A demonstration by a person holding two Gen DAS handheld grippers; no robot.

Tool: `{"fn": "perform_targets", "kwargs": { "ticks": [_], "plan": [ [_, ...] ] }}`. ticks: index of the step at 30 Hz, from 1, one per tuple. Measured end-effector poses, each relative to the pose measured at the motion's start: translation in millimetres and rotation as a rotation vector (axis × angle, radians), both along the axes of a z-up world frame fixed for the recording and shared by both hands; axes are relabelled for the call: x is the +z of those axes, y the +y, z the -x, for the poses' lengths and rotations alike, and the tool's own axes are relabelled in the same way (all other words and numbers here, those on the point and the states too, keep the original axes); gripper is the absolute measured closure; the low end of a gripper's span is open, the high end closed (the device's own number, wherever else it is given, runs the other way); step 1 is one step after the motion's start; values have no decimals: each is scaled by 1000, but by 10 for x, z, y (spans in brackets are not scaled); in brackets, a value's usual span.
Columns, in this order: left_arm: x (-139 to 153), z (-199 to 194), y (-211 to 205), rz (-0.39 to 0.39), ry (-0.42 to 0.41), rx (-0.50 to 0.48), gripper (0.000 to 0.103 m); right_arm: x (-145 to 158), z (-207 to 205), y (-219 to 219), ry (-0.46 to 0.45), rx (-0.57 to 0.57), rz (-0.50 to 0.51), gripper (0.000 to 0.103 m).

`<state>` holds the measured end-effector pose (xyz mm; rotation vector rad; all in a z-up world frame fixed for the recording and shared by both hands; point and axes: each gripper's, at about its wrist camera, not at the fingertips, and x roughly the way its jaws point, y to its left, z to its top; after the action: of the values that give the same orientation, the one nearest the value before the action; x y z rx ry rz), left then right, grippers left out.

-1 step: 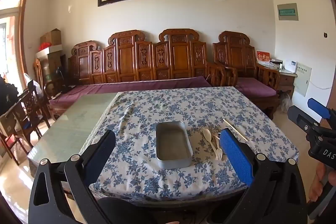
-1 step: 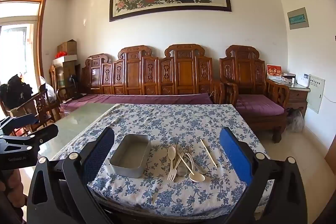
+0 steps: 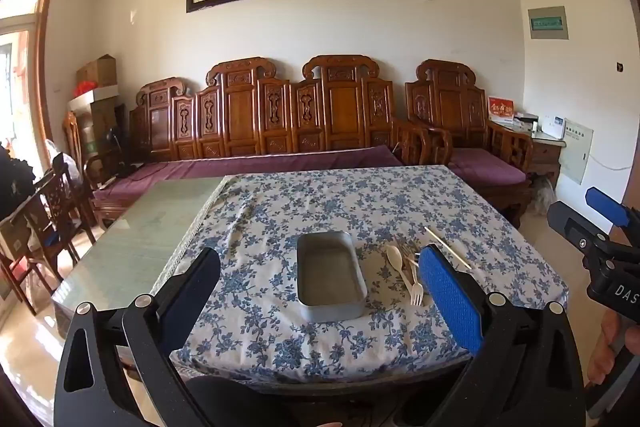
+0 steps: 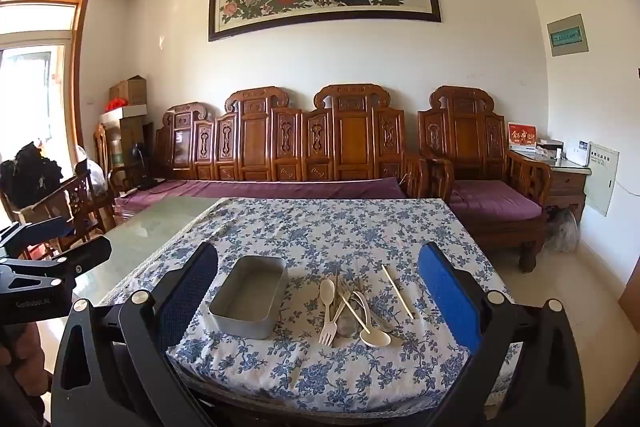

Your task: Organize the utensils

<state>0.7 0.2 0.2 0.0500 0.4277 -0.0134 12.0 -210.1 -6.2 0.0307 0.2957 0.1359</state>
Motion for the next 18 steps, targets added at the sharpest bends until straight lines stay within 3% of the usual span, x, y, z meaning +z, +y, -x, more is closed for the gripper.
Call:
{"fn": "perform_targets", "kwargs": {
  "ticks": [18],
  "plan": [
    [57,18,-6,14,-22,-2,7,1,2,-11,-6,0,-2,3]
  ]
}}
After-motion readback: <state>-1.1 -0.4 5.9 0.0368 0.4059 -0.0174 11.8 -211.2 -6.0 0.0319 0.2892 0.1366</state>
